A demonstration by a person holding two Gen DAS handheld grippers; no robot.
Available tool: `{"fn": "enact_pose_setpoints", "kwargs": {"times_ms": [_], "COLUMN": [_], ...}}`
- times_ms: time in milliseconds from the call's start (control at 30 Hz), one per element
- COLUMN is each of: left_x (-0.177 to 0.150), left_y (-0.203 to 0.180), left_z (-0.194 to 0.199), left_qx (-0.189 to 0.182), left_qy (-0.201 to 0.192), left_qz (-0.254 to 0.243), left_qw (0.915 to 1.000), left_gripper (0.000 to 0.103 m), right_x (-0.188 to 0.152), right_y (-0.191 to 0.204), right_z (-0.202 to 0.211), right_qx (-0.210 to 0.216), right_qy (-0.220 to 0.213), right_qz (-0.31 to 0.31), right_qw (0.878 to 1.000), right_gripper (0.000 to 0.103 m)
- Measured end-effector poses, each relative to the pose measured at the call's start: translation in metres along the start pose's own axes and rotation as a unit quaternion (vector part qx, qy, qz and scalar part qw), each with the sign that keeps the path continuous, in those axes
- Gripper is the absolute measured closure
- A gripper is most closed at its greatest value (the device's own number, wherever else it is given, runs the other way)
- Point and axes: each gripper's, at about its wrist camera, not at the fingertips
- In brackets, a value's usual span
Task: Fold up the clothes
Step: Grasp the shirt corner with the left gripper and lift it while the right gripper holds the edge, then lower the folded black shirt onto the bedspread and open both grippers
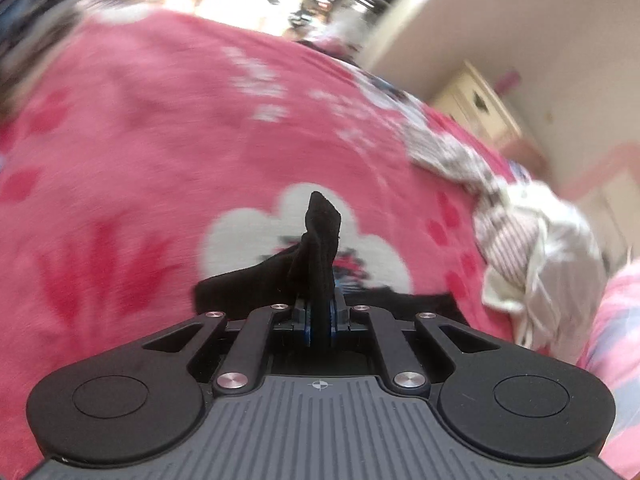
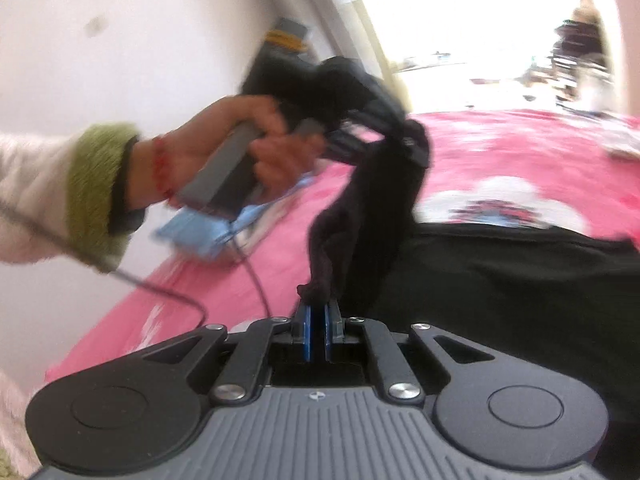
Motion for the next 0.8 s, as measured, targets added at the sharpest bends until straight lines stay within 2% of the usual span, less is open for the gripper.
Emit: {"fn": "enact_pose_setpoints", "kwargs": {"times_ms": [133, 300, 467, 667, 733, 800], "left_x": [-0.014, -0.045, -0.072, -0.086, -0.089, -0.092], "left_y": [-0.058, -0.111, -0.137, -0.154, -0.158, -0.159], "left_z": [-0.035, -0.081, -0.112, -0.132, -0.136, -0.140], "left_qx": [0.007, 0.007, 0.011, 0.016, 0.010, 0.007], "left_qy": [0.021, 0.050, 0.066, 0.068, 0.069, 0.076], "left_qz": [-0.050, -0.091, -0.117, -0.133, -0.137, -0.148], "left_qw": [0.9985, 0.9945, 0.9909, 0.9886, 0.9881, 0.9861], "left_gripper": [0.097, 0.097, 0.097, 0.097, 0.097, 0.090], "right_x": [-0.017, -0.053, -0.084, -0.096, -0.104, -0.113], "right_y": [-0.041, -0.083, -0.114, -0.125, -0.130, -0.136], "right_z": [0.034, 0.075, 0.098, 0.113, 0.114, 0.114], "right_qx": [-0.051, -0.112, -0.141, -0.145, -0.146, -0.147], "right_qy": [-0.019, -0.035, -0.036, -0.045, -0.042, -0.039], "right_qz": [-0.090, -0.185, -0.256, -0.279, -0.299, -0.318], "right_qw": [0.994, 0.976, 0.956, 0.948, 0.942, 0.936], "right_gripper": [0.097, 0.097, 0.097, 0.098, 0.098, 0.098]}}
Point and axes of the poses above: each gripper's, at about its wrist camera, not at the fingertips, and z roughly against the way its jaws point, y to its left, x to its top, and after that the axes turned 12 degrees about z, right-handed
